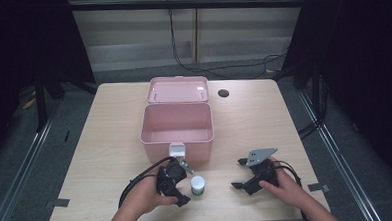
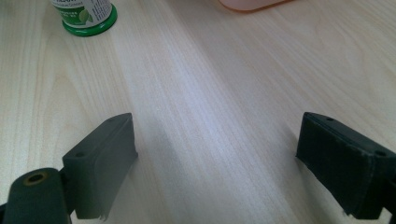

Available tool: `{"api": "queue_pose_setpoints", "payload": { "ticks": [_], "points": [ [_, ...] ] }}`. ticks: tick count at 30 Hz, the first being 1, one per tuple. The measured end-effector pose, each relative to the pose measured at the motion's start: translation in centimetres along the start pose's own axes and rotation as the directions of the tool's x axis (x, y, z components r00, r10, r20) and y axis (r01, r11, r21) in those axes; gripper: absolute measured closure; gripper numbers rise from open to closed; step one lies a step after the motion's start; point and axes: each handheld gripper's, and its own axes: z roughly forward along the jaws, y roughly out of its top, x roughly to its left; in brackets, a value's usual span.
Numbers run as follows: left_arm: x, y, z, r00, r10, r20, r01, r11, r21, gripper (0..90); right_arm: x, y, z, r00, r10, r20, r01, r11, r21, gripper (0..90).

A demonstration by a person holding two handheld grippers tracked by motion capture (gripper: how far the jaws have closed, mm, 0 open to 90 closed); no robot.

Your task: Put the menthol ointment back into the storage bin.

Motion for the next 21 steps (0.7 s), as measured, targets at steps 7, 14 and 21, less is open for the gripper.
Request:
{"api": "queue_pose_setpoints", "payload": {
  "ticks": [7,14,21],
  "points": [
    [0.2,1.5,0.0,0.9999,0.000,0.012,0.000,0.9994,0.036,32.3,0.0,0.0,0.0,1.0000,0.000,0.000,0.000,1.000,0.000,11.0],
    [-0.1,2.9,0.5,0.9996,0.004,0.027,-0.006,0.9982,0.059,33.3,0.0,0.0,0.0,1.0000,0.000,0.000,0.000,1.000,0.000,11.0],
    [-0.2,4.1,0.7,0.9994,0.012,0.033,-0.014,0.9968,0.078,34.3,0.0,0.0,0.0,1.0000,0.000,0.000,0.000,1.000,0.000,11.0]
  ]
}}
